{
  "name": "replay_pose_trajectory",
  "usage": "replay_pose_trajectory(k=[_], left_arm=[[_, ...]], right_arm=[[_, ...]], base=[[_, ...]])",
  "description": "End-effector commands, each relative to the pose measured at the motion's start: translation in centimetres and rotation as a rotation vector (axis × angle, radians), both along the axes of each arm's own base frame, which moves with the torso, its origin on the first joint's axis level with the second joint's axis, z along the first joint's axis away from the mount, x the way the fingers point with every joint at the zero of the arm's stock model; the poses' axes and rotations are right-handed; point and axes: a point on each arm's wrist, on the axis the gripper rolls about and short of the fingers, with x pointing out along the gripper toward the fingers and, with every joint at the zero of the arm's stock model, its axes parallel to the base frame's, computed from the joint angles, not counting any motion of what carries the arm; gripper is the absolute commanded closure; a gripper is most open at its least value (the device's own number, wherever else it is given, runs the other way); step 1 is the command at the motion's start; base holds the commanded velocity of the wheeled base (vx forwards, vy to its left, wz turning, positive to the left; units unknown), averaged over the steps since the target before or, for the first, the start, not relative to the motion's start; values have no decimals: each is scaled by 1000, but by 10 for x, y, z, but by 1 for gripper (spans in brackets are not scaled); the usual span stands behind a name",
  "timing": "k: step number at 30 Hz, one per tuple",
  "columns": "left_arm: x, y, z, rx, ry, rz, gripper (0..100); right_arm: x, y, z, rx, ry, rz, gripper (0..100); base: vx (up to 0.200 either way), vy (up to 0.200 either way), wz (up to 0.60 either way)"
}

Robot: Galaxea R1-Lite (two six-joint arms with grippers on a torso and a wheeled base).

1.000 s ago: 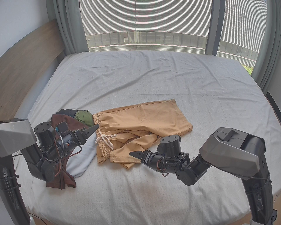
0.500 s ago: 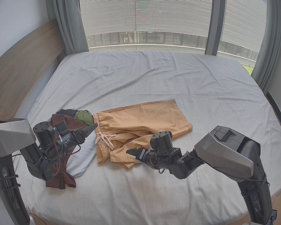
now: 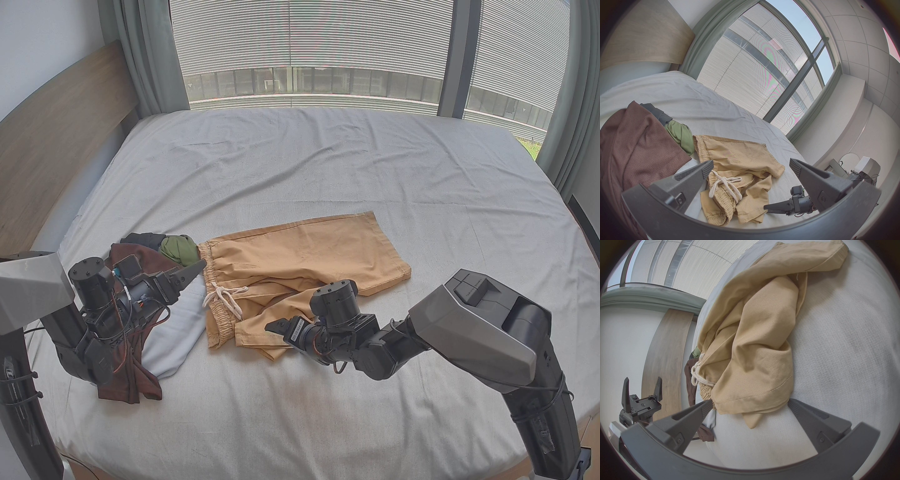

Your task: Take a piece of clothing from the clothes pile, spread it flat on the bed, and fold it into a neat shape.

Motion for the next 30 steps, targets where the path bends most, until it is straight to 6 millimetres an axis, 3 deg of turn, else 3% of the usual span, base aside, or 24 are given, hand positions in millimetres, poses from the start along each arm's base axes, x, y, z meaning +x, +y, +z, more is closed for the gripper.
replay_pose_trajectory(k=[1, 11, 12, 21, 30], left_arm=[[0, 1, 0, -1, 0, 2, 0], [0, 2, 4, -3, -12, 5, 0], [-1, 2, 4, -3, -10, 5, 0], [-1, 2, 4, -1, -11, 4, 0], [-1, 1, 4, 0, -12, 2, 0]], right_arm=[[0, 3, 2, 10, -9, 3, 0], [10, 8, -2, 9, -46, -46, 0], [10, 8, -2, 8, -47, -49, 100], [12, 1, 4, -10, -61, -102, 100], [3, -11, 26, -20, -74, -125, 100]], base=[[0, 0, 0], [0, 0, 0], [0, 0, 0], [0, 0, 0], [0, 0, 0]])
